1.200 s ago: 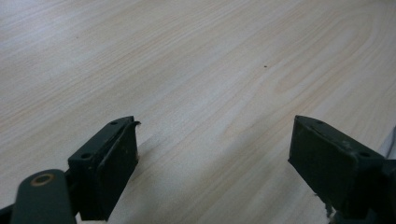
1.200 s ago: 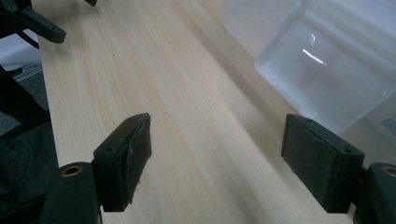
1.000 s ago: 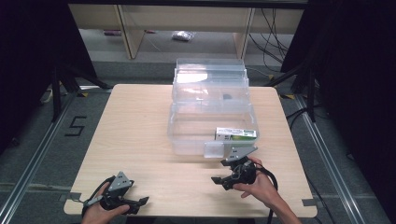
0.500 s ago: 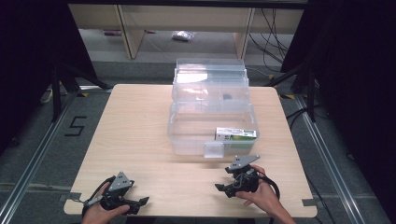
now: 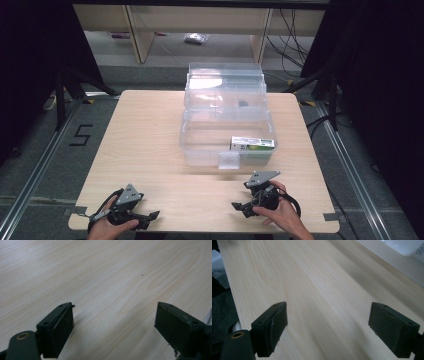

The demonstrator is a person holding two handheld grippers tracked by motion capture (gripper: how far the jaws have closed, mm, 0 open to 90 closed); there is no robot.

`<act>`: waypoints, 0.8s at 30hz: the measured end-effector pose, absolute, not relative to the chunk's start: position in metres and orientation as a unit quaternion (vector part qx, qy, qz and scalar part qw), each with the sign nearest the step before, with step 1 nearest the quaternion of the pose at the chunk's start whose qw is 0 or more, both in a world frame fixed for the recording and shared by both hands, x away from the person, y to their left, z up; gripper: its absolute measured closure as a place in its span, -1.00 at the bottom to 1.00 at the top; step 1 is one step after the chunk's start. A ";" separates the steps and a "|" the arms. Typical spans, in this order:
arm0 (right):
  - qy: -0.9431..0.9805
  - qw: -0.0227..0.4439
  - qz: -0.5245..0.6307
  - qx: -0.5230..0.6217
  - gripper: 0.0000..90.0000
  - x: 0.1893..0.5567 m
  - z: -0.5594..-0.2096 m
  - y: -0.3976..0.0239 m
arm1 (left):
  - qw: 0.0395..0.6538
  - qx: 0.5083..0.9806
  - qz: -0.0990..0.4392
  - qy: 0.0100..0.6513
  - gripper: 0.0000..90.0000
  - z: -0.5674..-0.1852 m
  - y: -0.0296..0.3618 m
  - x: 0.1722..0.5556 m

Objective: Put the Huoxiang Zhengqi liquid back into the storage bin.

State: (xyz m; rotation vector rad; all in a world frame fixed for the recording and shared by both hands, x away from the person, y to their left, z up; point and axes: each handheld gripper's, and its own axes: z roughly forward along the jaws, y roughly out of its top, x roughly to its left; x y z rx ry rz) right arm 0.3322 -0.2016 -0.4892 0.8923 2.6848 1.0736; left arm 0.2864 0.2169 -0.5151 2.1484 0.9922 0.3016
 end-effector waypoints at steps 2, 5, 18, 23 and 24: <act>0.886 0.054 0.352 0.296 -0.63 0.331 -0.490 -0.202 | 0.369 0.837 0.117 0.387 -0.67 -0.515 0.217 0.286; 0.885 0.061 0.355 0.293 -0.63 0.330 -0.492 -0.202 | 0.370 0.836 0.117 0.389 -0.67 -0.515 0.217 0.286; 0.889 0.057 0.340 0.302 -0.63 0.319 -0.491 -0.210 | 0.369 0.836 0.120 0.389 -0.67 -0.515 0.216 0.286; 0.887 0.054 0.329 0.319 -0.63 0.314 -0.492 -0.212 | 0.363 0.840 0.123 0.384 -0.67 -0.514 0.216 0.286; 0.889 0.055 0.336 0.306 -0.63 0.316 -0.493 -0.213 | 0.364 0.839 0.124 0.386 -0.67 -0.514 0.216 0.285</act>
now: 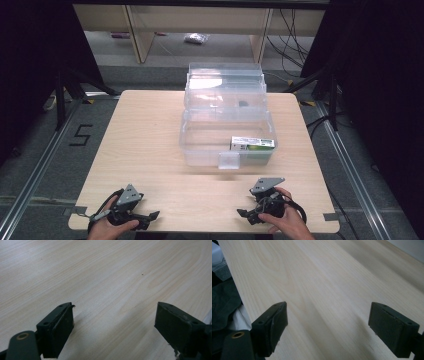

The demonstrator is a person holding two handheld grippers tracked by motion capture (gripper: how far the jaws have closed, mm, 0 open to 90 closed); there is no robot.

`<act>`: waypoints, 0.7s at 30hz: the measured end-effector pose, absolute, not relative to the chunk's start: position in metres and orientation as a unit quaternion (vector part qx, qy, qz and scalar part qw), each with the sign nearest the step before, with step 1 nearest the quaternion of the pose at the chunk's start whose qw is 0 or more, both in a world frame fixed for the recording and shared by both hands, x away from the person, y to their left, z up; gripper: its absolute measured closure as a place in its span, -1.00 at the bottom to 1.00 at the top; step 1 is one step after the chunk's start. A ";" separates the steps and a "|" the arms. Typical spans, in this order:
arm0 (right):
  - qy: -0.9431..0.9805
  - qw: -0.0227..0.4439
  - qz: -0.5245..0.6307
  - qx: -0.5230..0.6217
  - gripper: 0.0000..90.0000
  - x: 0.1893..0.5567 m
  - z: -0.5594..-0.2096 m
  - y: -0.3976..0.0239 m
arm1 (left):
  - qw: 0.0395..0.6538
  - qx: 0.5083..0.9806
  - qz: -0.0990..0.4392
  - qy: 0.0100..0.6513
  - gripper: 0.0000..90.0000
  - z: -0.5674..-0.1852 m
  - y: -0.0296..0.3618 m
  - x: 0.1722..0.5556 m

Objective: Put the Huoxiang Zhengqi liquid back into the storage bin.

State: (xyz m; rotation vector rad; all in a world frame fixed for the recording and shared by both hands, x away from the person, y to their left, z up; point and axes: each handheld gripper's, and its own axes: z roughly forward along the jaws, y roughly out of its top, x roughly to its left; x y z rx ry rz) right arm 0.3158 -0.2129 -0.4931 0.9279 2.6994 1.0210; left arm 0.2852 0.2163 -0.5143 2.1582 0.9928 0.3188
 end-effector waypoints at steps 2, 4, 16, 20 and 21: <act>0.887 0.058 0.338 0.309 -0.63 0.315 -0.494 -0.213 | 0.364 0.838 0.123 0.387 -0.67 -0.514 0.216 0.285; 0.883 0.058 0.333 0.327 -0.63 0.313 -0.493 -0.215 | 0.363 0.840 0.126 0.384 -0.67 -0.513 0.216 0.284; 0.882 0.055 0.328 0.333 -0.63 0.311 -0.492 -0.218 | 0.363 0.839 0.126 0.384 -0.67 -0.513 0.217 0.284; 0.882 0.057 0.327 0.335 -0.62 0.311 -0.492 -0.220 | 0.362 0.840 0.127 0.384 -0.67 -0.513 0.216 0.284; 0.882 0.062 0.325 0.336 -0.62 0.311 -0.492 -0.220 | 0.362 0.840 0.127 0.383 -0.67 -0.513 0.216 0.284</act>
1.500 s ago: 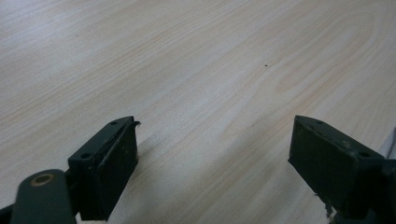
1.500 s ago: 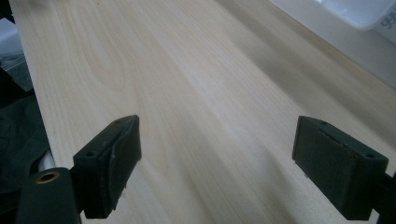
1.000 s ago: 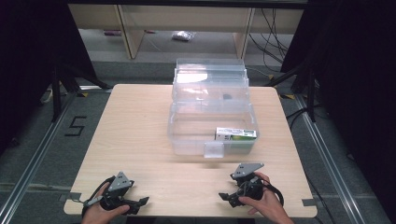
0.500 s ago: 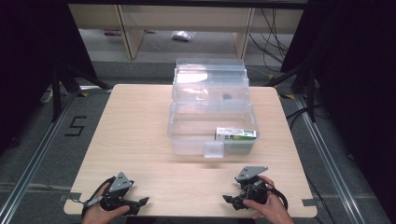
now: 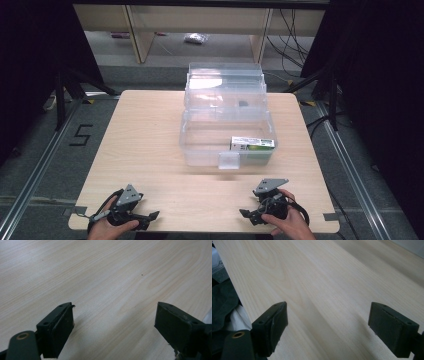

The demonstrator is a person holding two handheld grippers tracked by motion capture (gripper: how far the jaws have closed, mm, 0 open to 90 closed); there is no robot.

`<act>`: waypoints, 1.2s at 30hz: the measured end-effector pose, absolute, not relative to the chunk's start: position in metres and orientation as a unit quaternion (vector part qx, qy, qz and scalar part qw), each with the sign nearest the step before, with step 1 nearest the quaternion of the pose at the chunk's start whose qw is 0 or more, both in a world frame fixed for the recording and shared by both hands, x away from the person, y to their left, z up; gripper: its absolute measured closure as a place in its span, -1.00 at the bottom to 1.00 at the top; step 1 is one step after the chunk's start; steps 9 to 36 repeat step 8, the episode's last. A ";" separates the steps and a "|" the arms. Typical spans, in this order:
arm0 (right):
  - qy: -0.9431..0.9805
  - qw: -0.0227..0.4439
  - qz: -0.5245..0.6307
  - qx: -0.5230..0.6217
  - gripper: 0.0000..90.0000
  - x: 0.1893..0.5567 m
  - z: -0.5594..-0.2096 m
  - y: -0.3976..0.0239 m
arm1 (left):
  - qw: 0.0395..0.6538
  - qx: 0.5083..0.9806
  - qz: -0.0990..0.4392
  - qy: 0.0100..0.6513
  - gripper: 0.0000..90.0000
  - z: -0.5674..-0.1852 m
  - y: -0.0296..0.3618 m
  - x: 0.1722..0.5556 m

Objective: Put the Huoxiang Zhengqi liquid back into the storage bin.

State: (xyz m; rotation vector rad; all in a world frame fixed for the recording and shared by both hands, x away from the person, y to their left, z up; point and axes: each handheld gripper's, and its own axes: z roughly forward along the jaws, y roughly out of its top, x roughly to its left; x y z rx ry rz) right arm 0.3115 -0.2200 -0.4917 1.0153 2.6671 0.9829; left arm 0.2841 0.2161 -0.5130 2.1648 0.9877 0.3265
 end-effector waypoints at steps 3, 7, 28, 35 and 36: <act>0.877 0.060 0.331 0.343 -0.62 0.312 -0.493 -0.219 | 0.361 0.840 0.127 0.384 -0.67 -0.513 0.216 0.284; 0.876 0.058 0.338 0.338 -0.62 0.314 -0.493 -0.220 | 0.364 0.839 0.126 0.385 -0.67 -0.513 0.217 0.284; 0.876 0.058 0.338 0.338 -0.62 0.314 -0.493 -0.220 | 0.364 0.839 0.126 0.385 -0.67 -0.513 0.217 0.284; 0.876 0.058 0.338 0.338 -0.62 0.314 -0.493 -0.220 | 0.364 0.839 0.126 0.385 -0.67 -0.513 0.217 0.284; 0.876 0.058 0.338 0.338 -0.62 0.314 -0.493 -0.220 | 0.364 0.839 0.126 0.385 -0.67 -0.513 0.217 0.284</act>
